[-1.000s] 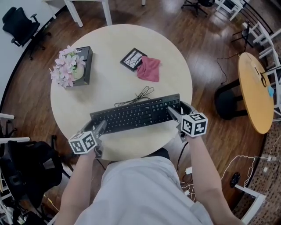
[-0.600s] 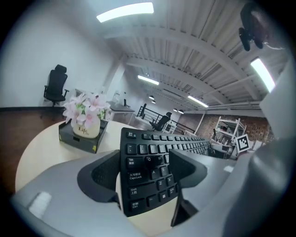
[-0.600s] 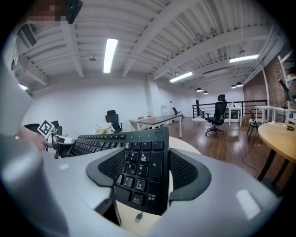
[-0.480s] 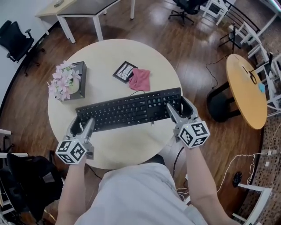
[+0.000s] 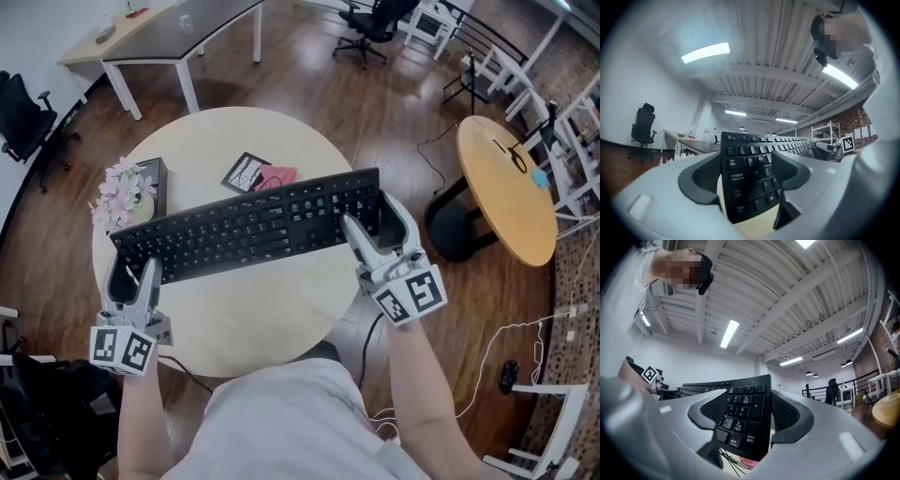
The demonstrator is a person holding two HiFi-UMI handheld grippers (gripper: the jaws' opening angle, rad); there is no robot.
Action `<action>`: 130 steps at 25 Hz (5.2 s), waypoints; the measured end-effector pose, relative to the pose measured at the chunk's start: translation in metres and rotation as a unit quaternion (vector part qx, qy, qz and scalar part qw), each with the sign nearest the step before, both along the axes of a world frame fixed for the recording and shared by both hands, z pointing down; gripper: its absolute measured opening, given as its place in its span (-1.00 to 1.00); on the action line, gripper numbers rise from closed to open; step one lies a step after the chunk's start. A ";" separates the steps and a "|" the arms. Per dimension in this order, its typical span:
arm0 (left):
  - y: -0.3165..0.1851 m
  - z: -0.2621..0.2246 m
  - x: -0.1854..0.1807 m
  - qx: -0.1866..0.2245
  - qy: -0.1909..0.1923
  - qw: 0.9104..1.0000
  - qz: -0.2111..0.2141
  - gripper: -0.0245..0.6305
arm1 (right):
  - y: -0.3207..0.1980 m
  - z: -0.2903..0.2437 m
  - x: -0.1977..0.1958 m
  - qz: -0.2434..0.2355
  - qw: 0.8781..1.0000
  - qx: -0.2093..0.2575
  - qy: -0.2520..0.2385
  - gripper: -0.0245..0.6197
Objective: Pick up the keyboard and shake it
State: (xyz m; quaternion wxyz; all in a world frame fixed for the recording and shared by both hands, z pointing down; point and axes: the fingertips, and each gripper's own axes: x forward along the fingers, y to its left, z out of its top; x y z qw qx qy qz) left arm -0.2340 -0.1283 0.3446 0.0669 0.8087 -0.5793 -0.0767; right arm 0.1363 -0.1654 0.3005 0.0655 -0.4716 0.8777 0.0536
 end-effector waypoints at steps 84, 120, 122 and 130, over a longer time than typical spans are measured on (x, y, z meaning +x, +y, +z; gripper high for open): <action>0.067 0.347 0.045 -0.400 -0.074 0.913 -0.019 0.04 | 0.065 0.392 0.044 0.019 0.881 -0.462 0.103 -0.01; 0.112 0.128 0.218 -0.126 -0.007 0.971 0.201 -0.93 | 0.152 0.147 -0.006 -0.129 0.967 -0.213 0.051 -0.92; 0.122 0.127 0.234 -0.132 -0.008 0.970 0.204 -0.93 | 0.162 0.142 -0.006 -0.142 0.966 -0.211 0.053 -0.92; 0.165 0.111 0.277 -0.128 -0.011 0.971 0.201 -0.93 | 0.205 0.130 0.003 -0.185 0.958 -0.219 0.023 -0.92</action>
